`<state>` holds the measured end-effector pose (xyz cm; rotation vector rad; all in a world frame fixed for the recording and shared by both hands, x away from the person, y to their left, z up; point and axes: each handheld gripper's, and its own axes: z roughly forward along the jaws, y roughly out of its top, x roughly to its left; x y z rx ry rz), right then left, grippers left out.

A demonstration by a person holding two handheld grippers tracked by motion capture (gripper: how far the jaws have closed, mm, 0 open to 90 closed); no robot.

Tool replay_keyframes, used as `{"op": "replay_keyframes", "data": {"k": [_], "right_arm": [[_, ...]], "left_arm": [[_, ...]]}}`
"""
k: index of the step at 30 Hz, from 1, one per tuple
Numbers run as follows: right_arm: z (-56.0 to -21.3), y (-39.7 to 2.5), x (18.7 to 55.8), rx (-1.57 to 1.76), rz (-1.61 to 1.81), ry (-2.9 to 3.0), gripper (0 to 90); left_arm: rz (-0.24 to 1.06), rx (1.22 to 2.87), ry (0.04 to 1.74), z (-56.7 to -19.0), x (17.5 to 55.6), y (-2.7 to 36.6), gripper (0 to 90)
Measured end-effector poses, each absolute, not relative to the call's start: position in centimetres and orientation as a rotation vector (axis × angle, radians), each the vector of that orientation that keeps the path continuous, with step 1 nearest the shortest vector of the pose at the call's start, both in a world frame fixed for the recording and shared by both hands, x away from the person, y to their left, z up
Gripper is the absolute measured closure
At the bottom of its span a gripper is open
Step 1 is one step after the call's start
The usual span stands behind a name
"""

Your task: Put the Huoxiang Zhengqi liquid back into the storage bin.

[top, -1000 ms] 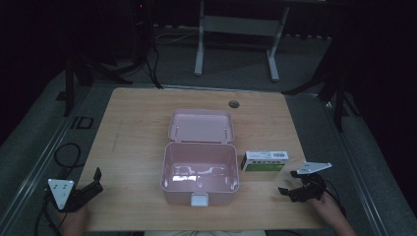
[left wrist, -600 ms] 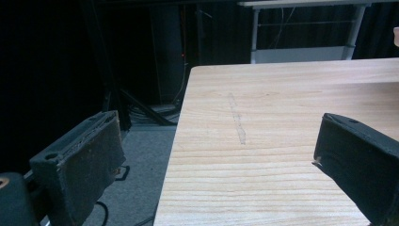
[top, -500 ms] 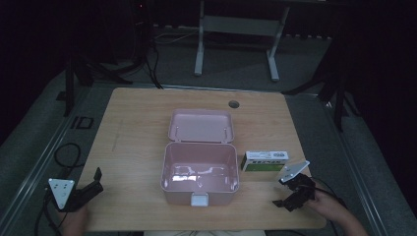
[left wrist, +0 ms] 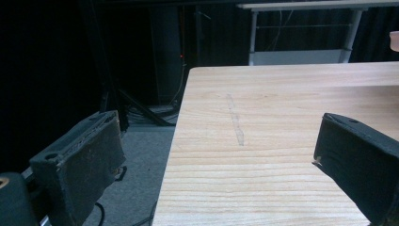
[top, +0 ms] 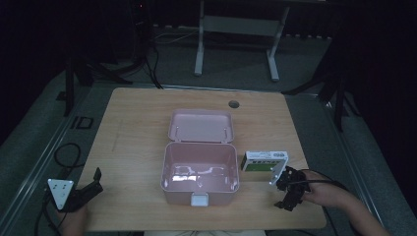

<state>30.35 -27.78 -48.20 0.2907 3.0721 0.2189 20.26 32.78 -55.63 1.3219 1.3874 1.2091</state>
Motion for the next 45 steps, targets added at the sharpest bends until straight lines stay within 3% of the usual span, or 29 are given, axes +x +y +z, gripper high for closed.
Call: {"op": "replay_keyframes", "data": {"k": [12,19,24,36,45], "right_arm": [[-47.2,-25.0,30.9,0.170,-0.121,3.239,13.3],[-45.9,-23.8,30.5,0.058,-0.088,3.229,13.5],[-43.0,-23.4,31.0,0.021,-0.031,3.188,13.5],[-39.2,-23.6,34.5,-0.014,-0.014,3.078,27.1],[-38.4,-23.3,37.5,0.005,-0.044,3.064,32.1]], "left_arm": [[1.214,1.339,1.386,-55.7,20.4,32.7,2.2],[1.213,1.342,1.390,-55.7,20.4,32.7,2.2],[1.211,1.338,1.390,-55.7,20.4,32.7,2.2],[1.211,1.343,1.389,-55.7,20.5,32.6,2.2],[1.209,1.343,1.389,-55.7,20.5,32.6,2.2]]}}
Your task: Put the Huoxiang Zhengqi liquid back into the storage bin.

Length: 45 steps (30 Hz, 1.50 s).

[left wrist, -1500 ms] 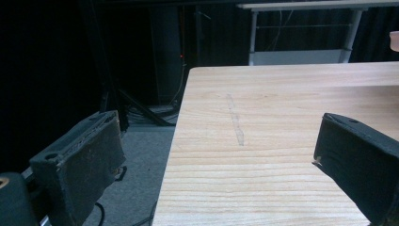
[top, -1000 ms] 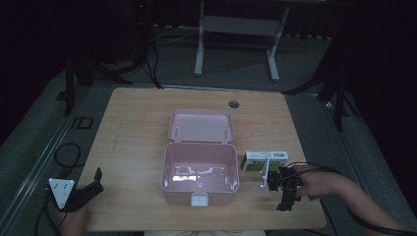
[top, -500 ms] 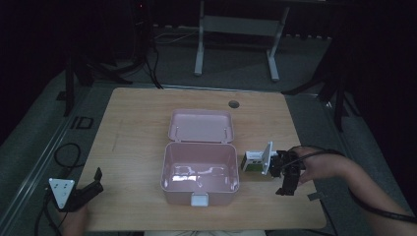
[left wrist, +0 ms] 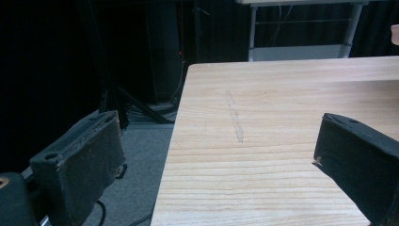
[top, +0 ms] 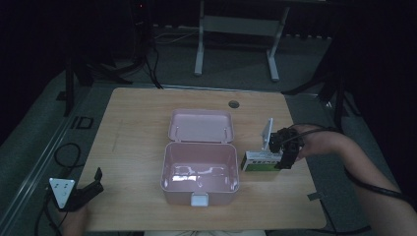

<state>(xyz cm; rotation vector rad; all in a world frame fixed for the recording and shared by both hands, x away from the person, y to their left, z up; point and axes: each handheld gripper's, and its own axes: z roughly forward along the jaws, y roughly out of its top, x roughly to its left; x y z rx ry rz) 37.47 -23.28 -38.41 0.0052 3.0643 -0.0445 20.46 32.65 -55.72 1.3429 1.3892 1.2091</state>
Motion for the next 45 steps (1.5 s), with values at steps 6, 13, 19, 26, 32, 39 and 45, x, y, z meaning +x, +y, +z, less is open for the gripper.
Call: {"op": "replay_keyframes", "data": {"k": [6,13,19,26,32,39,45], "right_arm": [[-38.9,-23.2,39.3,0.035,-0.077,3.076,35.4],[-40.3,-23.1,40.4,0.039,-0.100,3.096,38.2],[-42.0,-22.8,41.0,0.034,-0.132,3.109,40.7],[-43.9,-23.0,41.8,0.038,-0.137,3.109,47.0],[-45.1,-23.1,42.2,0.062,-0.143,3.125,49.5],[-46.3,-22.9,42.1,0.053,-0.150,3.149,58.3],[-46.4,-23.0,42.1,0.062,-0.112,3.153,61.0]], "left_arm": [[1.211,1.341,1.388,-55.7,20.4,32.6,2.2],[1.215,1.340,1.387,-55.7,20.4,32.6,2.2],[1.215,1.344,1.385,-55.7,20.5,32.6,2.2],[1.216,1.354,1.382,-55.8,20.5,32.5,2.2],[1.217,1.352,1.384,-55.8,20.5,32.6,2.2],[1.217,1.356,1.385,-55.8,20.5,32.5,2.2],[1.228,1.372,1.387,-55.8,20.6,32.4,2.2]]}}
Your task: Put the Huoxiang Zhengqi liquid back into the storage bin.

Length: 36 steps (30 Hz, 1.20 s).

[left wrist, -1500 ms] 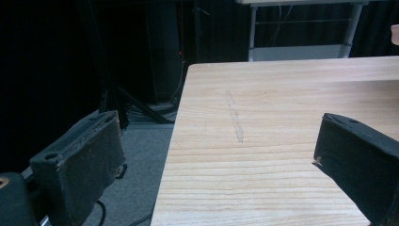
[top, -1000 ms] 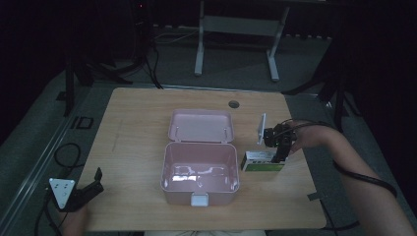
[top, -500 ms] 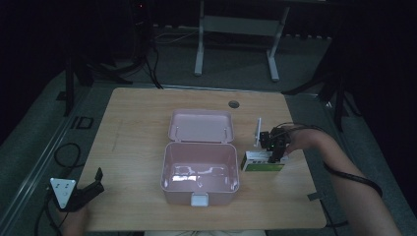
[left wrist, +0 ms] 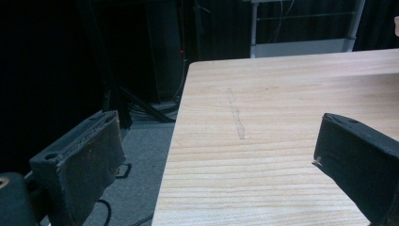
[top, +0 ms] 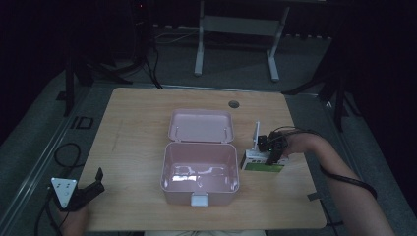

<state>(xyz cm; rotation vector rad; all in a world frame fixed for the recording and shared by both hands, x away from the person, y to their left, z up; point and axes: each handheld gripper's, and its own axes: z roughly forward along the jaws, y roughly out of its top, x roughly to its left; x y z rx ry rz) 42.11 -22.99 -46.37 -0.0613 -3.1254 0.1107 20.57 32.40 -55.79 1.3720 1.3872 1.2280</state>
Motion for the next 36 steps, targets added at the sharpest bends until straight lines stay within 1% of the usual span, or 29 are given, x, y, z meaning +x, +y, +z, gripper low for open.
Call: {"op": "replay_keyframes", "data": {"k": [8,19,26,36], "right_arm": [[-46.2,-22.7,41.9,-0.068,0.130,-3.107,61.8],[-45.2,-22.7,40.8,-0.062,0.100,-3.093,61.8],[-44.9,-23.0,39.8,-0.092,0.110,-3.085,61.9],[-44.9,-23.8,37.5,-0.083,0.086,-3.082,61.8]], "left_arm": [[1.232,1.372,1.387,-55.8,20.6,32.4,2.2],[1.230,1.375,1.389,-55.8,20.6,32.4,2.2],[1.231,1.369,1.389,-55.8,20.6,32.4,2.2],[1.229,1.372,1.393,-55.8,20.6,32.4,2.2]]}}
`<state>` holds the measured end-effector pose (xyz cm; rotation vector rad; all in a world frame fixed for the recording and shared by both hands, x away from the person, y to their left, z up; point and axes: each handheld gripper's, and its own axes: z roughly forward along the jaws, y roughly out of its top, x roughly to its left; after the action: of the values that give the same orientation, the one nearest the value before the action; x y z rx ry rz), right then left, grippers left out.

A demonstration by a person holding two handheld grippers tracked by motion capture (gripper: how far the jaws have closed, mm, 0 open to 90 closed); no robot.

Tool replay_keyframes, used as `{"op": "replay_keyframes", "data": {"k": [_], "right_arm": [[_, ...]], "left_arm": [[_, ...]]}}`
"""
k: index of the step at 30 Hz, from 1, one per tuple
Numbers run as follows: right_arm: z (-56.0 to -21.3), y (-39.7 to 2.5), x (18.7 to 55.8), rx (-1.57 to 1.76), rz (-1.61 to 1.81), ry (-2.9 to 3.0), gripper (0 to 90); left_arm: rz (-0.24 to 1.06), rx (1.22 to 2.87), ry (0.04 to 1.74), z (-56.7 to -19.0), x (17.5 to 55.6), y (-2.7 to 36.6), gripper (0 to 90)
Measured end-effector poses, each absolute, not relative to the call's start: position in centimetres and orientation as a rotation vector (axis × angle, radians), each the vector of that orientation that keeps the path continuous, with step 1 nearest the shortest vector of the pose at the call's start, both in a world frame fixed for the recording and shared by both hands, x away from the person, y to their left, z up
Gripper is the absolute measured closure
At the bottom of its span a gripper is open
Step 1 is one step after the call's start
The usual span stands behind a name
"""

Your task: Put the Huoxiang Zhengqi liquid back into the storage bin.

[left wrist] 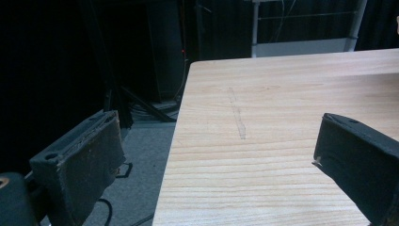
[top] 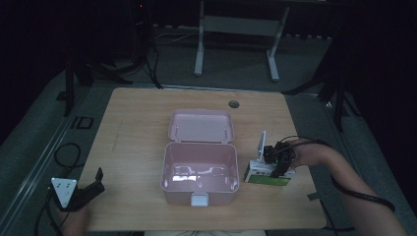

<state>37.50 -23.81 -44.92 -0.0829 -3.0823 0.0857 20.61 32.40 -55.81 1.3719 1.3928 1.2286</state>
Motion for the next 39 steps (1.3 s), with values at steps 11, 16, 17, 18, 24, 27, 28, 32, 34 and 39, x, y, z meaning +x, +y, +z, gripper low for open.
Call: {"op": "replay_keyframes", "data": {"k": [11,16,17,18,24,27,28,32,34,39], "right_arm": [[-45.6,-23.9,35.0,-0.051,0.097,-3.089,61.7],[-45.4,-23.6,33.5,-0.001,0.107,-3.085,61.7],[-45.3,-23.5,33.2,0.005,0.101,-3.085,61.7],[-45.2,-23.4,32.9,0.025,0.095,-3.085,61.7],[-43.9,-23.1,31.9,0.035,0.105,-3.095,61.7],[-43.5,-23.1,31.8,0.013,0.114,-3.093,61.7],[-43.0,-23.2,31.6,0.015,0.112,-3.103,61.7],[-42.1,-23.3,31.4,-0.005,0.108,-3.087,61.7],[-41.1,-23.4,31.3,-0.021,0.091,-3.086,61.7],[-39.7,-23.5,31.0,-0.026,0.095,-3.093,61.7]], "left_arm": [[1.224,1.368,1.393,-55.8,20.6,32.4,2.2],[1.225,1.372,1.394,-55.8,20.6,32.4,2.2],[1.225,1.372,1.394,-55.8,20.6,32.4,2.2],[1.226,1.371,1.395,-55.8,20.6,32.4,2.2],[1.226,1.369,1.396,-55.8,20.6,32.4,2.3],[1.227,1.367,1.397,-55.8,20.6,32.4,2.2],[1.223,1.364,1.396,-55.8,20.6,32.5,2.2],[1.218,1.357,1.391,-55.8,20.5,32.5,2.2],[1.216,1.356,1.388,-55.8,20.5,32.5,2.2],[1.220,1.353,1.392,-55.8,20.5,32.5,2.2]]}}
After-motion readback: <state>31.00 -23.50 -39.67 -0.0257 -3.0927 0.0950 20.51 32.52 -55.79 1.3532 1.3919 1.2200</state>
